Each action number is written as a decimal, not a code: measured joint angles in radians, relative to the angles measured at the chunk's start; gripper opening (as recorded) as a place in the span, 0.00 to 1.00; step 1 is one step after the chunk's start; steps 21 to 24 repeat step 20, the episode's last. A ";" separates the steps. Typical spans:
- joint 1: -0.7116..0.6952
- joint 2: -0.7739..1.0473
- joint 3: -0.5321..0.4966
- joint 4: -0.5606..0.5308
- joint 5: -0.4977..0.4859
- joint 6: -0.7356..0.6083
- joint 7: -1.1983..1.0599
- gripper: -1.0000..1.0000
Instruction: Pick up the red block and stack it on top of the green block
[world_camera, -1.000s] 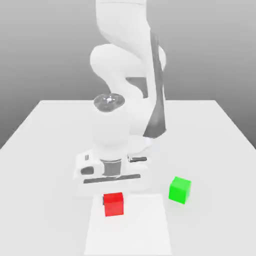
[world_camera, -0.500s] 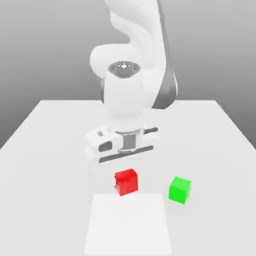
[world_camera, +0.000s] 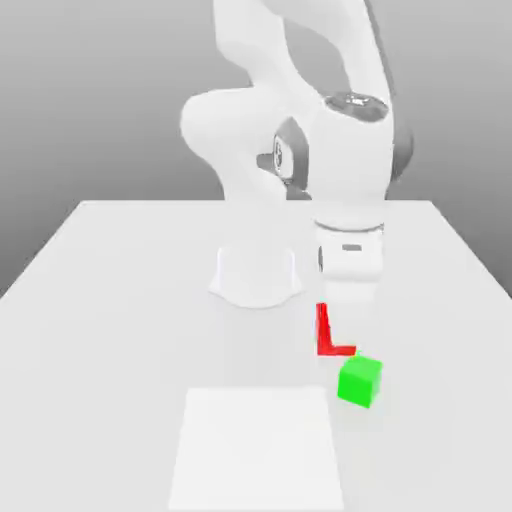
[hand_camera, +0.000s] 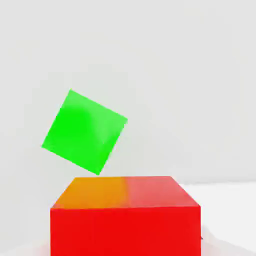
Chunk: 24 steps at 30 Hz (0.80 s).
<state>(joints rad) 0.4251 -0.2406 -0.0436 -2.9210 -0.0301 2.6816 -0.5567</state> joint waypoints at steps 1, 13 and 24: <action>0.024 -0.006 0.000 -0.004 0.001 -0.003 -0.051 0.00; 0.136 0.134 -0.017 -0.001 0.074 0.131 -0.249 0.00; 0.132 0.257 -0.025 -0.004 0.051 0.258 -0.233 1.00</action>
